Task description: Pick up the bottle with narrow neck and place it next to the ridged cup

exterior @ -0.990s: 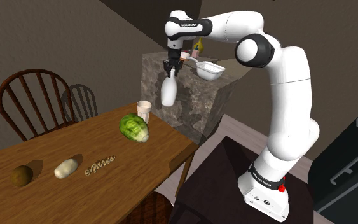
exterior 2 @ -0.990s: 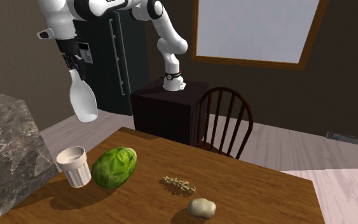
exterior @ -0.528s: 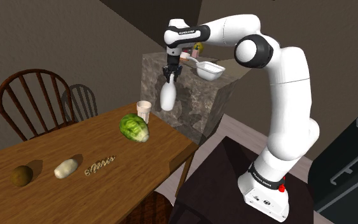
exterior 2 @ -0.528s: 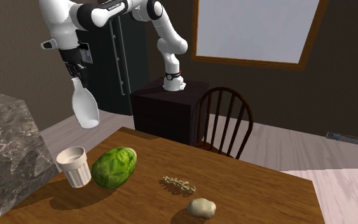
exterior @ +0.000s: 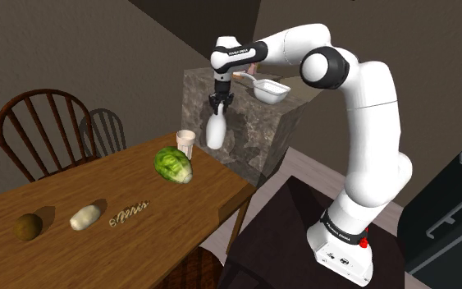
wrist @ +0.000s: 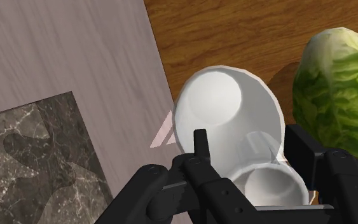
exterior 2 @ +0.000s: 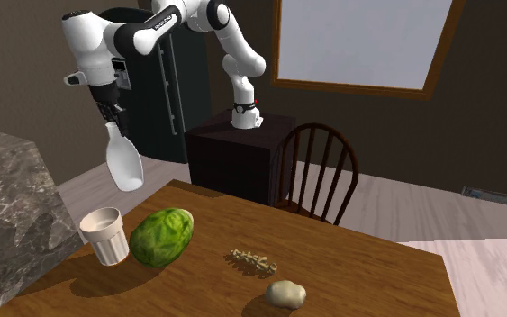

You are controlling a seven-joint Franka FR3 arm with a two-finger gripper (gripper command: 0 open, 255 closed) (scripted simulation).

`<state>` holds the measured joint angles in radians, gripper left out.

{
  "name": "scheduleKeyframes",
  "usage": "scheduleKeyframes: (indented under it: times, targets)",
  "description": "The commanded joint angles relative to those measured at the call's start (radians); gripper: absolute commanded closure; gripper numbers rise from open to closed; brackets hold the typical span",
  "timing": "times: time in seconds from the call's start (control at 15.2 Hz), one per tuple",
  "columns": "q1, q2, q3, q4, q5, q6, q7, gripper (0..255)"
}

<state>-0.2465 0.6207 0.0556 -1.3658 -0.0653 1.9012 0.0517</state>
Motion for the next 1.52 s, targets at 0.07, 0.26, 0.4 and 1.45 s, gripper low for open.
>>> scheduleKeyframes:
  times: [0.07,0.26,0.4,1.45]
  targets:
    - [0.000,0.015,-0.001,-0.014,-0.001,0.030,0.001,255]
    - [0.000,0.030,-0.001,-0.031,-0.002,0.061,0.003,255]
    - [0.000,0.041,-0.002,-0.040,-0.003,0.081,0.004,255]
    - [0.002,0.151,-0.007,-0.078,-0.011,0.230,0.011,255]
